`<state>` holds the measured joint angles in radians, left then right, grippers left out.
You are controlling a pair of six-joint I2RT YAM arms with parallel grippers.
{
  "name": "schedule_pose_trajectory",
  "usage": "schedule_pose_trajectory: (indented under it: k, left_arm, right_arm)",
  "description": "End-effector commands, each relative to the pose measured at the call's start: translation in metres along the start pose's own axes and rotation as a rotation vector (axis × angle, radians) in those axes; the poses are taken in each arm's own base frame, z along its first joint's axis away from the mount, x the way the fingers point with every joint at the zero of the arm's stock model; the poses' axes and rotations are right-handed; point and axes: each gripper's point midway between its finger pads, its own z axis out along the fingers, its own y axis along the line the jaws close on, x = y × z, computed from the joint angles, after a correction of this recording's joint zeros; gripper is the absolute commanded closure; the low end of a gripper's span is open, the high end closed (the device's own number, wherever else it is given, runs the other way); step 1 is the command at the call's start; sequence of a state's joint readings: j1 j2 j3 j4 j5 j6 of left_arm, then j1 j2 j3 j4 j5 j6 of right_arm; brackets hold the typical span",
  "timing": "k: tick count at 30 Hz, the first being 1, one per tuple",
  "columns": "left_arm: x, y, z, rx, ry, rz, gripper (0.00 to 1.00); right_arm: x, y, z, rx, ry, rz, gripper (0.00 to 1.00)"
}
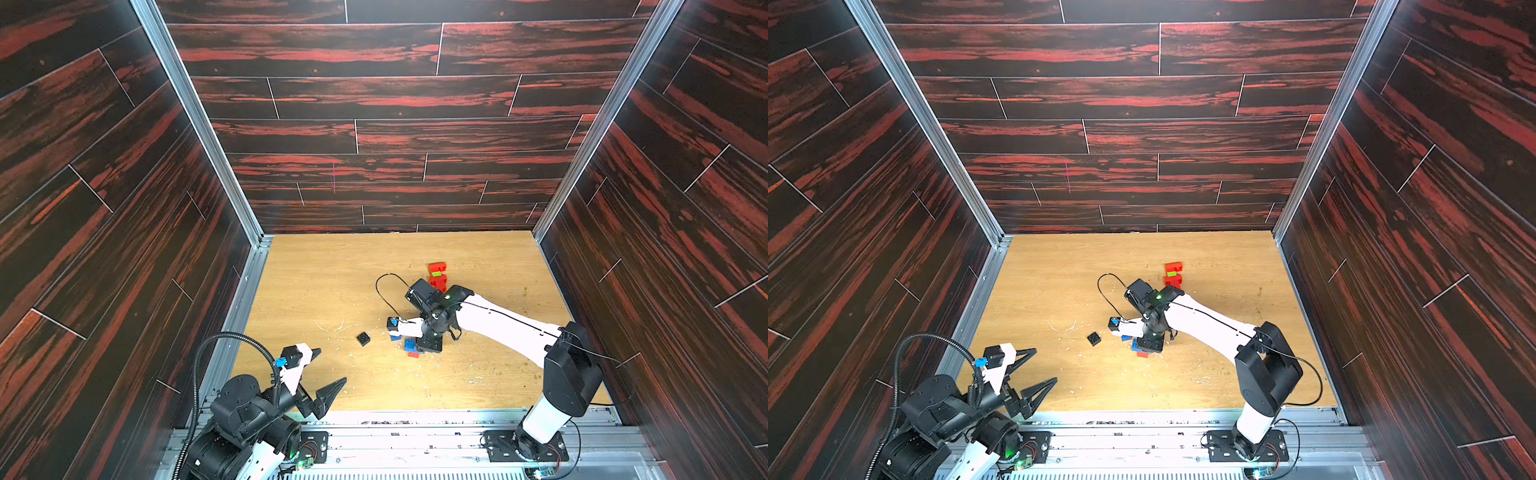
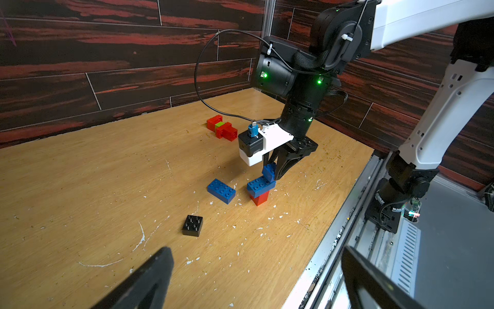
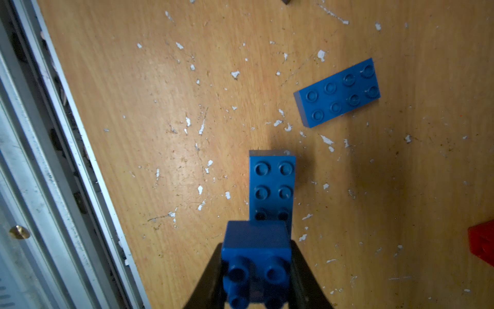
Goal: Assemble the letter f with lego
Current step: Assemble the lego brick with the lego brick.
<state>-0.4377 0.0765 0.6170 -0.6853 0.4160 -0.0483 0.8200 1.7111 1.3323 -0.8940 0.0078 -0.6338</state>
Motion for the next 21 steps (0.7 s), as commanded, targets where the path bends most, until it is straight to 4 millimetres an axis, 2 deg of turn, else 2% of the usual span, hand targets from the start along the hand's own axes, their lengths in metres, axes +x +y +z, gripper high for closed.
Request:
schedule_pose_trajectory:
  k: [1, 12, 21]
  left_arm:
    - [0.003, 0.000, 0.002, 0.006, 0.012, 0.009, 0.00]
    - [0.003, -0.001, 0.001, 0.008, 0.009, 0.013, 0.00]
    - [0.003, -0.001, 0.001, 0.008, 0.009, 0.013, 0.00]
  right_arm:
    - [-0.007, -0.006, 0.005, -0.010, -0.012, -0.007, 0.80]
    - [-0.011, -0.016, 0.013, -0.030, -0.001, 0.004, 0.80]
    - [-0.006, -0.013, 0.019, -0.069, 0.029, 0.011, 0.79]
